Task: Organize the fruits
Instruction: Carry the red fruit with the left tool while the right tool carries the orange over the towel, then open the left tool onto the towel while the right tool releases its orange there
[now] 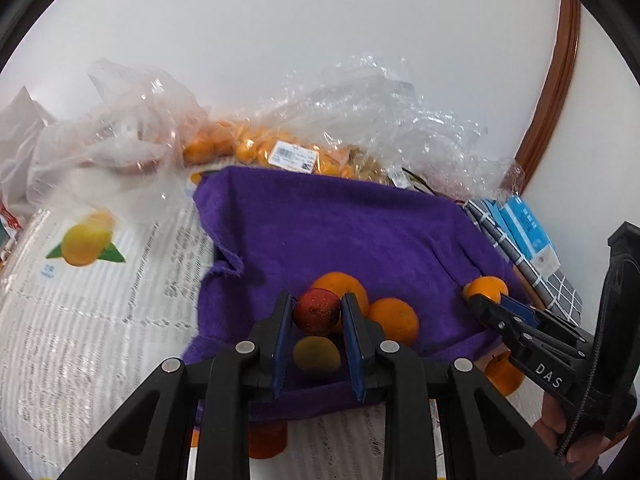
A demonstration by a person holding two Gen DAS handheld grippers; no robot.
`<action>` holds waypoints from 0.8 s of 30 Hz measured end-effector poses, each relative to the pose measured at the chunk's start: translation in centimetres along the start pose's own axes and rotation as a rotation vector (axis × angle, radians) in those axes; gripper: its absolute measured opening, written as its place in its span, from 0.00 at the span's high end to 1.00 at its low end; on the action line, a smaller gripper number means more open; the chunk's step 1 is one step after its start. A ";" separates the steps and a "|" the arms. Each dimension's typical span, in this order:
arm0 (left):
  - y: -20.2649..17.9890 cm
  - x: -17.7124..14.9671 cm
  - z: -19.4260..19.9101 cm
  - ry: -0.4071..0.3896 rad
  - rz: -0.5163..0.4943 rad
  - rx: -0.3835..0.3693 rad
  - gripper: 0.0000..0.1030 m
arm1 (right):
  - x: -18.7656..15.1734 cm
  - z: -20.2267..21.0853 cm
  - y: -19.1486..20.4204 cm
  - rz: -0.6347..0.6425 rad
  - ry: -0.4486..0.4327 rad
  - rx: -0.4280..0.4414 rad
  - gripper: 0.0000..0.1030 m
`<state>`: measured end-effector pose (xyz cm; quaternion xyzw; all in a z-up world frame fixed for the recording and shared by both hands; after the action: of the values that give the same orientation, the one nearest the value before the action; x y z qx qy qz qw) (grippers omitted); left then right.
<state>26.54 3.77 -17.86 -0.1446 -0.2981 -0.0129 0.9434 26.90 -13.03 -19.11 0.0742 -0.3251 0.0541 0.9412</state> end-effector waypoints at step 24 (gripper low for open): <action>-1.0 -0.6 -1.4 0.056 -0.005 -0.045 0.72 | -2.9 3.4 -2.4 -0.027 -0.030 -0.106 0.50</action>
<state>26.77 2.41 -19.03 -0.1648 -0.2715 -0.0260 0.9479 22.97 -16.12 -18.50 0.0296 -0.3407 0.0229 0.9394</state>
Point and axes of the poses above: each gripper's, at about its wrist camera, not at the fingertips, and z roughly against the way its jaws point, y to its left, x to its top, the point moved 8 cm from there along -z, roughly the way its jaws point, and after that the axes turned 14 degrees about y, right-handed, at the moved point
